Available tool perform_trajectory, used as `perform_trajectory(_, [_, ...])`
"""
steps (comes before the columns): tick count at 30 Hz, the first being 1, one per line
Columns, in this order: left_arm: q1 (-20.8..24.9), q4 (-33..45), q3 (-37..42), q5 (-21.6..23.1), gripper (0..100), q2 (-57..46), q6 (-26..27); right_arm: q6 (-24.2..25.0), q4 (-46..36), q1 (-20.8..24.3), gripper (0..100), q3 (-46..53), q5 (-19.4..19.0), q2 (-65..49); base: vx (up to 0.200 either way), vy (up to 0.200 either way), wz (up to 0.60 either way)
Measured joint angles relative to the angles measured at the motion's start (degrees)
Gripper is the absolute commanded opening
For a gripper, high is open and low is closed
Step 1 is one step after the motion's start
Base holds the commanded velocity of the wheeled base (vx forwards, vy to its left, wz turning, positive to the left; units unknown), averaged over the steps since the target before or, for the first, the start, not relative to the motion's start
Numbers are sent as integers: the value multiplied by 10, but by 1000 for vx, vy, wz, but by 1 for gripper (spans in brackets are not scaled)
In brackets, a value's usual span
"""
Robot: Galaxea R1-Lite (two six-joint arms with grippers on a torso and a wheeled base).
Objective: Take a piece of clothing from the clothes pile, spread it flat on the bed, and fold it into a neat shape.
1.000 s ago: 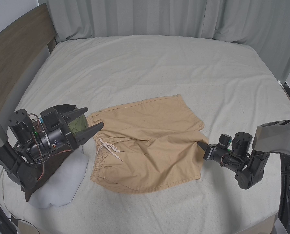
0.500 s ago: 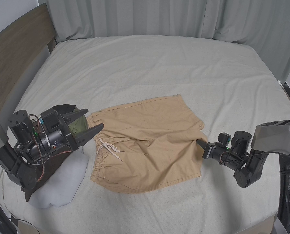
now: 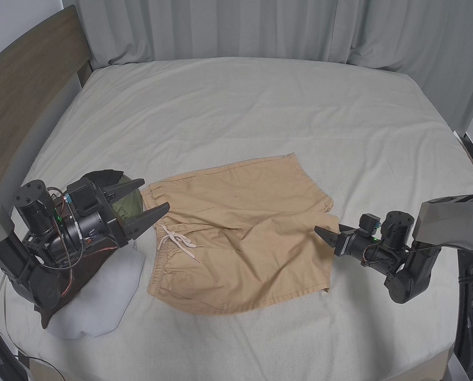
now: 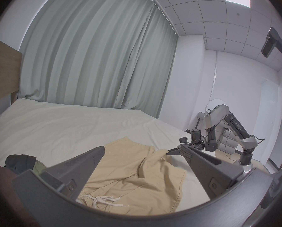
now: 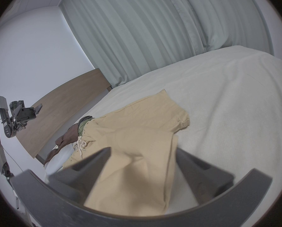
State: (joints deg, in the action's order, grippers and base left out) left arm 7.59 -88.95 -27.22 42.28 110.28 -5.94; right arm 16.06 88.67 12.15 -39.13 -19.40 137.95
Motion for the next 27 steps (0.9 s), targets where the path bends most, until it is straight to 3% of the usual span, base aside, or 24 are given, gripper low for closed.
perform_trajectory(8, [0, 0, 2, 0, 100, 0, 0, -3, -2, -31, 100, 61, -58, -33, 0, 0, 0])
perform_trajectory(16, [0, 0, 2, 0, 100, 0, 0, 3, -3, -45, 100, 132, -93, -42, 0, 0, 0])
perform_trajectory(27, [1, 0, 2, 0, 100, 0, 0, 78, -3, -36, 100, 174, -114, -7, 0, 0, 0])
